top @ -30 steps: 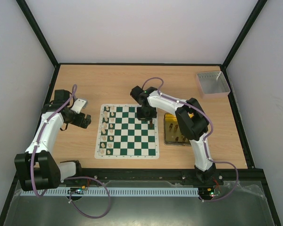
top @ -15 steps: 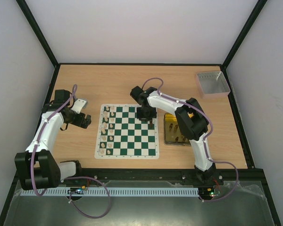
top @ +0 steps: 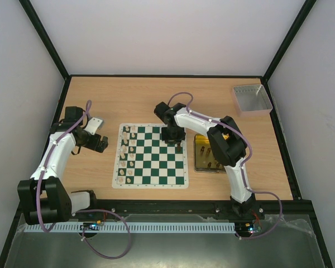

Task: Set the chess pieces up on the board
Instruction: Place the chess piece on the chessboard.

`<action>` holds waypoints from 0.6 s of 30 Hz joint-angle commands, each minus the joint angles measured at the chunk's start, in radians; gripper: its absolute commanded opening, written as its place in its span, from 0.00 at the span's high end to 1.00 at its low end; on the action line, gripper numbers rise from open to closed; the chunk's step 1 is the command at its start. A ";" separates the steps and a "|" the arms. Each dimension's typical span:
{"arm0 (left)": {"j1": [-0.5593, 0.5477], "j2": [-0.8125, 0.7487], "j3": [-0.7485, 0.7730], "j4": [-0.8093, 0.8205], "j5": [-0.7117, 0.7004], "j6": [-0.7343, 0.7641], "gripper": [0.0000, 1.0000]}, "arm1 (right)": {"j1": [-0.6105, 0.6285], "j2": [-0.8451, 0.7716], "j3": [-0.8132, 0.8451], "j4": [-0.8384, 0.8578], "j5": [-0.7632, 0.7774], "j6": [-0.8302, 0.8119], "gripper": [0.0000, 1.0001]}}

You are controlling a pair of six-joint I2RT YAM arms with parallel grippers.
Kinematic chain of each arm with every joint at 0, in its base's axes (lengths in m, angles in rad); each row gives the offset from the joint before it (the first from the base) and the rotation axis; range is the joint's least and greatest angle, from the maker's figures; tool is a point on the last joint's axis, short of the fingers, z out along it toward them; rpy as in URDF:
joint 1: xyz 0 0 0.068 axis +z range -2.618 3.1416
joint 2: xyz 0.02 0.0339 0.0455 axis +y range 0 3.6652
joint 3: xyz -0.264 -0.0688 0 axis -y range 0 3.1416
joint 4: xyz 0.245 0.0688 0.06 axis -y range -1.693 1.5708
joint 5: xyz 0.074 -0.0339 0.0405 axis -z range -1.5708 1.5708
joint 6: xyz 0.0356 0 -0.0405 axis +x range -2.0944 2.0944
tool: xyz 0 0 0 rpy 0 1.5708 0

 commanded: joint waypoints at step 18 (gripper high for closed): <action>0.000 -0.003 -0.017 -0.007 0.023 0.013 0.01 | -0.003 -0.024 0.044 -0.051 0.029 -0.006 0.73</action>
